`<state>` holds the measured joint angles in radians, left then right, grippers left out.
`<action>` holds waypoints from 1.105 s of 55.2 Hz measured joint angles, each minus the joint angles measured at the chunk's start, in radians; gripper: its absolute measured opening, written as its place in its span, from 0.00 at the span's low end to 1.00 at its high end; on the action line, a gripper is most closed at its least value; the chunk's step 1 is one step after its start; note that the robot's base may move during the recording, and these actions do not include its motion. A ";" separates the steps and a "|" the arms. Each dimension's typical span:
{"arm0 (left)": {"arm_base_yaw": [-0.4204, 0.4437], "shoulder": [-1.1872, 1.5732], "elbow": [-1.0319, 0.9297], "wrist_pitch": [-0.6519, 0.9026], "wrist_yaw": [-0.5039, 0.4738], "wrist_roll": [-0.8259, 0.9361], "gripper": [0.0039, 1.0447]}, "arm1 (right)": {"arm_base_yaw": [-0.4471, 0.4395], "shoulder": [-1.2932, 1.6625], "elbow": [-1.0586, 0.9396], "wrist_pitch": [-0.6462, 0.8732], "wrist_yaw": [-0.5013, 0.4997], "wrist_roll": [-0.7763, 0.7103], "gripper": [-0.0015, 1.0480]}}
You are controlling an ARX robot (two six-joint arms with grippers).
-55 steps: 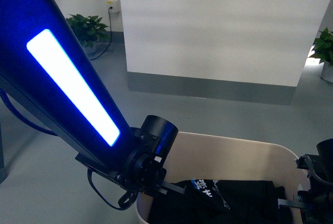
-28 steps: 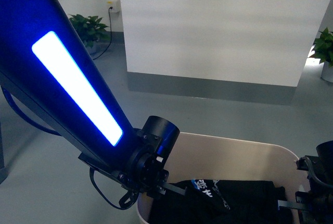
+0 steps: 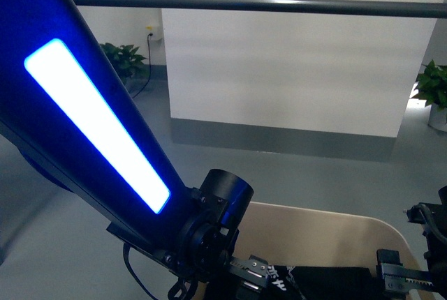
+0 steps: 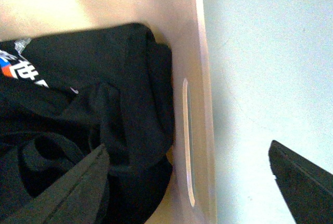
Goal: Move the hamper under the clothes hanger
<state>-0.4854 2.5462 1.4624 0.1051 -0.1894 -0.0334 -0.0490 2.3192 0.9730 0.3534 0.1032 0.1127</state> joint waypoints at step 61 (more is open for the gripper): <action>-0.020 -1.022 -0.493 0.274 0.043 -0.042 0.94 | 0.204 -1.096 -0.306 0.039 0.324 -0.056 0.92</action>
<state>-0.5056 1.5246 0.9695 0.3794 -0.1467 -0.0757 0.1547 1.2236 0.6674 0.3927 0.4274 0.0570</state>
